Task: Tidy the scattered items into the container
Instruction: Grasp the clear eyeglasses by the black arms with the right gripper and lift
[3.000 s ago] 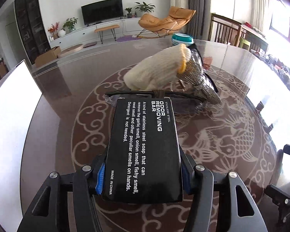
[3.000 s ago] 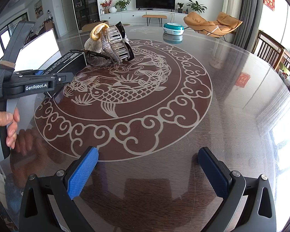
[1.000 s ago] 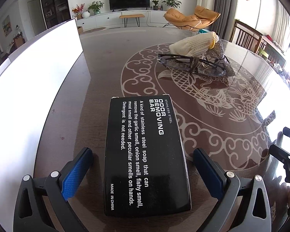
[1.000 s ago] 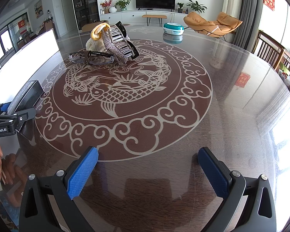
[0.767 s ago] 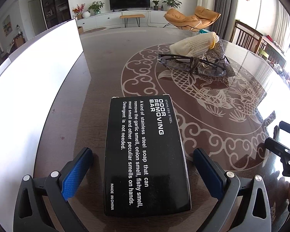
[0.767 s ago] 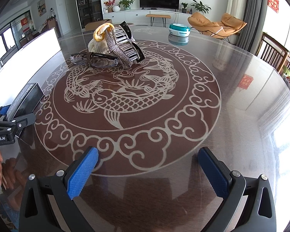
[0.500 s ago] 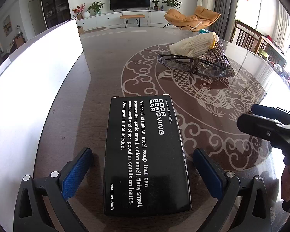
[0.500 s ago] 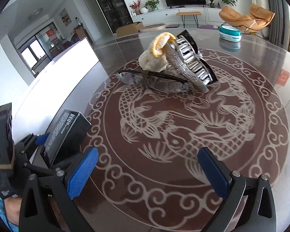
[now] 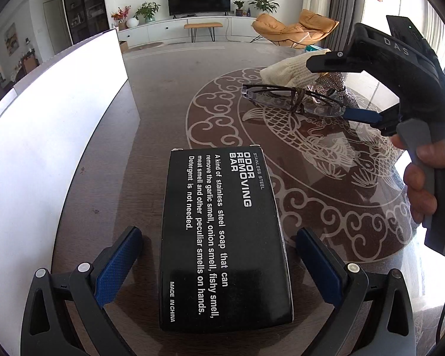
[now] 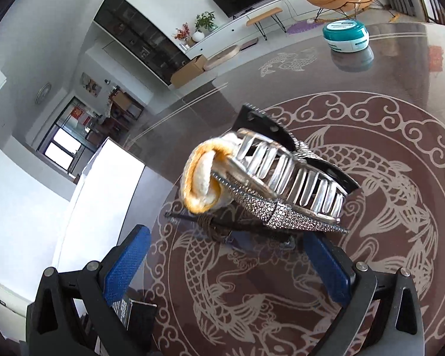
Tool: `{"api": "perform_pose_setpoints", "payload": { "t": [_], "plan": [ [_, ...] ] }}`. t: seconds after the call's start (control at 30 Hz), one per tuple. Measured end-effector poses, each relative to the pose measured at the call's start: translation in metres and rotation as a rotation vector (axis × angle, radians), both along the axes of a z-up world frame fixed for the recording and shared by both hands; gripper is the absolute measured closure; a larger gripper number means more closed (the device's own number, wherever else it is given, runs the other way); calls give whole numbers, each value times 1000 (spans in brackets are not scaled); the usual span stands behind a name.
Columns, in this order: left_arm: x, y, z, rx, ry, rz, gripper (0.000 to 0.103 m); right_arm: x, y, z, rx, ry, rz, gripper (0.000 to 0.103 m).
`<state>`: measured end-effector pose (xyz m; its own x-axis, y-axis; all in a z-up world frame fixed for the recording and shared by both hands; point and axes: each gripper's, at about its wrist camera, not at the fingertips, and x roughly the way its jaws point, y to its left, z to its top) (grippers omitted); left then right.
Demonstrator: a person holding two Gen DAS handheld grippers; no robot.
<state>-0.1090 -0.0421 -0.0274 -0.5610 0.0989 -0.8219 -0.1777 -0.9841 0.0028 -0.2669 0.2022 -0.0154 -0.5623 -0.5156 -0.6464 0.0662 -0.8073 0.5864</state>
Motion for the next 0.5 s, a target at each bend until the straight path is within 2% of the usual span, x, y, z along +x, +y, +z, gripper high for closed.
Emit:
{"api": "perform_pose_setpoints", "payload": {
  "t": [0.1, 0.2, 0.23, 0.37, 0.47, 0.5],
  "plan": [
    [0, 0, 0, 1, 0, 0, 0, -12, 8, 1, -52, -33, -71, 0],
    [-1, 0, 0, 0, 0, 1, 0, -20, -2, 5, -3, -65, -87, 0],
    [-1, 1, 0, 0, 0, 1, 0, -23, -6, 5, -3, -69, -65, 0],
    [-1, 1, 0, 1, 0, 1, 0, -18, -11, -4, -195, -96, 60, 0],
    [-2, 1, 0, 1, 0, 0, 0, -11, -22, -6, -221, -133, 181, 0],
    [-2, 1, 0, 1, 0, 0, 0, -8, -26, -5, -203, -142, 217, 0]
  ]
}}
